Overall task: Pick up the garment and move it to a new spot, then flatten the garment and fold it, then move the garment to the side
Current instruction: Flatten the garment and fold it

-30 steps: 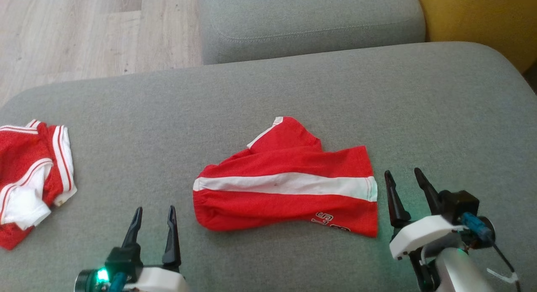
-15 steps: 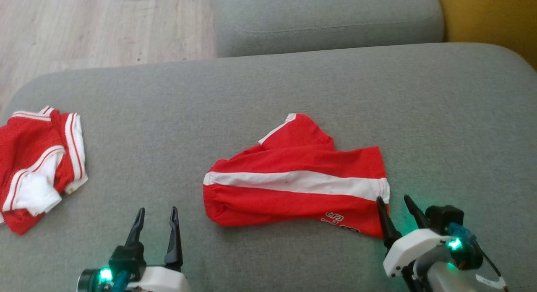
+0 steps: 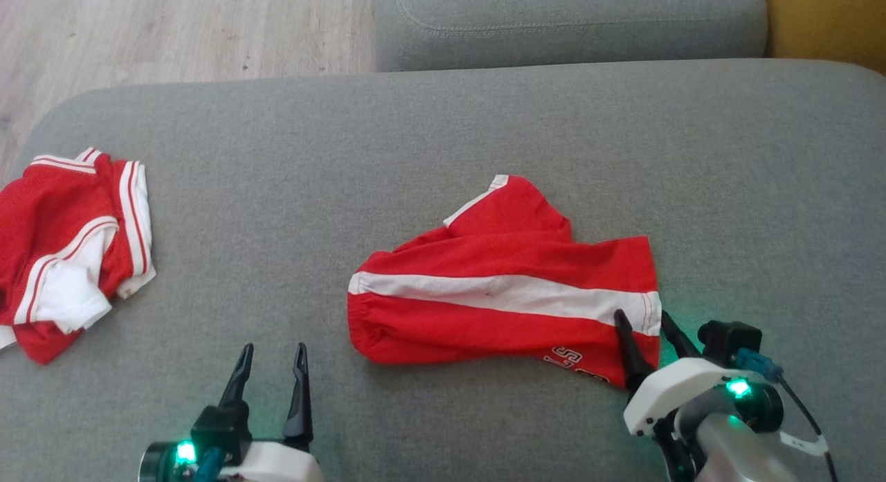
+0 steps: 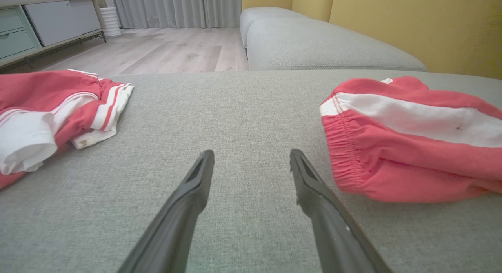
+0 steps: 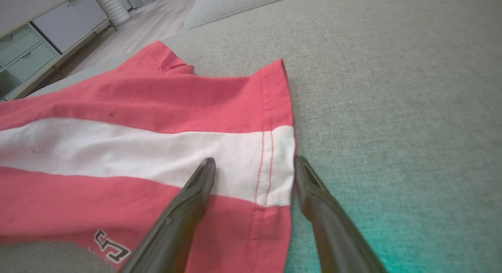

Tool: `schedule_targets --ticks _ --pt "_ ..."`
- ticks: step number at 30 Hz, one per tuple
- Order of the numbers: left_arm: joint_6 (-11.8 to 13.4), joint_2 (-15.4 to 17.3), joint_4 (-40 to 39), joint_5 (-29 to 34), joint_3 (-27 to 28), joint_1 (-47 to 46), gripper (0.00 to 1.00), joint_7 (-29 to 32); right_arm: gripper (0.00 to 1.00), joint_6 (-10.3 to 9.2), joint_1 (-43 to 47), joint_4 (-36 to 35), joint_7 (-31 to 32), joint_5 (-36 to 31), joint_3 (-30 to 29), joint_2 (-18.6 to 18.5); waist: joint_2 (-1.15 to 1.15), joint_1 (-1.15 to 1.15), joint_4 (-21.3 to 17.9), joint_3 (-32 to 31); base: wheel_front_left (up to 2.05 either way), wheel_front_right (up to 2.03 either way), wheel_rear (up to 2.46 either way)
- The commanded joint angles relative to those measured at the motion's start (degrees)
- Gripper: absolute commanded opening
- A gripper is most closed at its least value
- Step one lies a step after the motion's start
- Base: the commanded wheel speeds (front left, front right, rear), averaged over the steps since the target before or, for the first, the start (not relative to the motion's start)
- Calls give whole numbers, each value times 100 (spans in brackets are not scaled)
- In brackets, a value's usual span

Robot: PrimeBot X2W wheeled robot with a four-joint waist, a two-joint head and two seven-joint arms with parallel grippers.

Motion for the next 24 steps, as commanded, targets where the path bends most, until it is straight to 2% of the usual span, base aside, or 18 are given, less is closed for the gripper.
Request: schedule_targets --ticks 1,11,17,24 --pt "-6 0 -155 -67 118 -193 100 -37 100 20 -177 -108 -78 55 179 -6 0 0 -8 15 0 0 0" --pt "-17 0 -167 -96 44 -249 100 -37 100 20 -184 -97 -78 323 402 -6 0 0 -45 105 0 0 0" --pt "-30 0 -130 -111 50 -262 100 -37 100 20 -141 -299 -78 250 460 -6 0 0 -49 111 0 0 0" --pt "-55 0 -112 -173 6 -215 100 -37 100 20 -23 -491 -79 -53 241 -6 0 0 -41 59 0 0 0"
